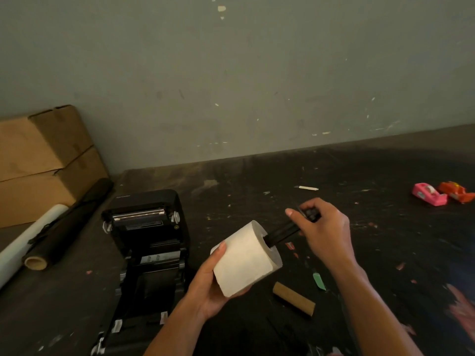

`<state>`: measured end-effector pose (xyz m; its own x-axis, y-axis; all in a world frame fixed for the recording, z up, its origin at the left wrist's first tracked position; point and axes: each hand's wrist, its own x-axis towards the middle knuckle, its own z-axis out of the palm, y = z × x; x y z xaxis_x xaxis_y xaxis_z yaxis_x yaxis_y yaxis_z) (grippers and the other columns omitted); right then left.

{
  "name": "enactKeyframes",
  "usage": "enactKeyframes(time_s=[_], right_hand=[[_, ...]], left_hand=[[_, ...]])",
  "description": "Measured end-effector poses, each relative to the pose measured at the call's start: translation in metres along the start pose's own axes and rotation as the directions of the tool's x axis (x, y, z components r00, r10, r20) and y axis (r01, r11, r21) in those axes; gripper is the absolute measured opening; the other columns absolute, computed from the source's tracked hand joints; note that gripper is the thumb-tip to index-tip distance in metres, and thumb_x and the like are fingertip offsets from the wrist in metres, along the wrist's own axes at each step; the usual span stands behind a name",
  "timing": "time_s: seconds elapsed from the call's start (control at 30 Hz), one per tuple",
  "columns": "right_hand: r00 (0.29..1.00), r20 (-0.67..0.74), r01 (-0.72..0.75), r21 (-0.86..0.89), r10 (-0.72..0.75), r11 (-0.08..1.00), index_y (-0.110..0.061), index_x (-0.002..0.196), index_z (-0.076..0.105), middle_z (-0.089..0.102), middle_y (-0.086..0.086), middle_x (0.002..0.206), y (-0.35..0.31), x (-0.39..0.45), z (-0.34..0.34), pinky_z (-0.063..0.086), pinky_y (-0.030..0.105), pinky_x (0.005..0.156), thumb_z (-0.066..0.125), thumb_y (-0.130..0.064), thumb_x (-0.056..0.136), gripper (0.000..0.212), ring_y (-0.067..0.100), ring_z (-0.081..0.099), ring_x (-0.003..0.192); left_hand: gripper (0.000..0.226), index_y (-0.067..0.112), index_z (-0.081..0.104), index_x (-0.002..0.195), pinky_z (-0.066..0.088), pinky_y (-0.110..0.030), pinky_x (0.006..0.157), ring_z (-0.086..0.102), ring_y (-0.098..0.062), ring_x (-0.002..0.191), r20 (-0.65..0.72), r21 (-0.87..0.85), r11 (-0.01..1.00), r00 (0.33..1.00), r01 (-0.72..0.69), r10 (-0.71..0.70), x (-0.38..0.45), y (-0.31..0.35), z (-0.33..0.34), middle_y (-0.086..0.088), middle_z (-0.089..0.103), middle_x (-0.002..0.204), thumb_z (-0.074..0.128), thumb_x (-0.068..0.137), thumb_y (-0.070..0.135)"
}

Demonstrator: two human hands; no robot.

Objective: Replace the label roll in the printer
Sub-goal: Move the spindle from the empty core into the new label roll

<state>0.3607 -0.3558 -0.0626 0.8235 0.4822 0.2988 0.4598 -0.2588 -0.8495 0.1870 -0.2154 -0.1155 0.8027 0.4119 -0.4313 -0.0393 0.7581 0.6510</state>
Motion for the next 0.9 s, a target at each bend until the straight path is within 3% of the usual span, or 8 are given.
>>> enactKeyframes(time_s=[0.1,0.2,0.33,0.43,0.57,0.7,0.8,0.9], right_hand=[[0.999,0.044,-0.006,-0.018,0.007,1.000,-0.026,0.096,0.059,0.060,-0.005,0.093,0.005,-0.010,0.017,0.054,0.027,0.071,0.067,-0.040,0.079,0.024,0.008,0.061,0.084],[0.994,0.110,0.001,-0.025,0.001,1.000,-0.027,0.103,0.058,0.056,-0.009,0.098,0.010,-0.024,0.031,0.050,0.024,0.077,0.061,-0.044,0.083,0.027,0.004,0.056,0.089],[0.993,0.116,-0.012,0.040,0.007,0.999,-0.028,0.109,0.059,0.058,-0.007,0.104,0.021,-0.036,0.032,0.050,0.028,0.081,0.048,-0.037,0.093,0.021,0.005,0.057,0.094],[0.952,0.250,-0.243,0.261,0.178,0.934,-0.034,0.104,0.057,0.058,-0.002,0.110,0.027,-0.044,0.031,0.055,0.036,0.080,0.048,-0.037,0.093,0.014,0.015,0.060,0.098],[0.883,0.374,-0.422,0.367,0.284,0.829,-0.032,0.120,0.046,0.056,0.006,0.112,0.027,-0.052,0.026,0.054,0.036,0.078,0.043,-0.047,0.092,0.032,0.020,0.061,0.096],[0.813,0.482,-0.528,0.374,0.326,0.763,-0.036,0.126,0.040,0.054,0.007,0.118,0.041,-0.051,0.011,0.052,0.045,0.090,0.051,-0.074,0.063,0.075,0.025,0.060,0.105],[0.754,0.581,-0.599,0.418,0.306,0.682,-0.036,0.136,0.038,0.049,0.008,0.129,0.048,-0.044,-0.010,0.053,0.043,0.086,0.053,-0.063,0.068,0.075,0.027,0.057,0.111],[0.738,0.599,-0.600,0.373,0.310,0.708,-0.038,0.139,0.027,0.045,0.005,0.127,0.051,-0.034,-0.024,0.052,0.040,0.085,0.063,-0.047,0.066,0.082,0.027,0.056,0.109]], left_hand=[[0.057,0.026,0.054,0.124,0.051,-0.055,0.079,0.060,-0.043,0.105,0.023,0.007,1.000,1.000,0.010,-0.010,0.001,-0.005,0.007,-0.023,0.062,0.118,0.067,0.070,0.038],[0.053,0.026,0.053,0.122,0.051,-0.054,0.079,0.060,-0.043,0.106,0.037,0.018,1.000,0.999,0.014,-0.015,0.004,-0.008,0.018,-0.024,0.062,0.119,0.066,0.072,0.037],[0.049,0.027,0.054,0.117,0.051,-0.055,0.082,0.062,-0.043,0.104,0.031,0.045,0.999,0.999,0.029,-0.030,0.010,-0.010,0.024,-0.023,0.066,0.114,0.067,0.070,0.034],[0.048,0.025,0.055,0.114,0.052,-0.057,0.084,0.064,-0.043,0.102,0.035,0.050,0.998,0.998,0.048,-0.050,0.014,-0.015,0.024,-0.023,0.072,0.103,0.069,0.069,0.032],[0.046,0.024,0.055,0.114,0.051,-0.055,0.088,0.065,-0.041,0.101,0.038,0.113,0.991,0.996,0.073,-0.078,0.020,-0.021,0.029,-0.022,0.072,0.104,0.069,0.072,0.033],[0.055,0.021,0.057,0.118,0.054,-0.051,0.084,0.064,-0.038,0.106,0.027,0.266,0.960,0.994,0.094,-0.105,0.030,-0.022,0.037,-0.020,0.068,0.115,0.074,0.067,0.032],[0.062,0.021,0.058,0.121,0.054,-0.049,0.083,0.063,-0.036,0.108,0.028,0.361,0.928,0.994,0.090,-0.107,0.038,-0.018,0.046,-0.018,0.068,0.116,0.077,0.063,0.032],[0.063,0.023,0.057,0.120,0.054,-0.047,0.082,0.062,-0.035,0.109,0.035,0.423,0.902,0.993,0.088,-0.114,0.046,-0.017,0.060,-0.017,0.066,0.118,0.078,0.061,0.033]])
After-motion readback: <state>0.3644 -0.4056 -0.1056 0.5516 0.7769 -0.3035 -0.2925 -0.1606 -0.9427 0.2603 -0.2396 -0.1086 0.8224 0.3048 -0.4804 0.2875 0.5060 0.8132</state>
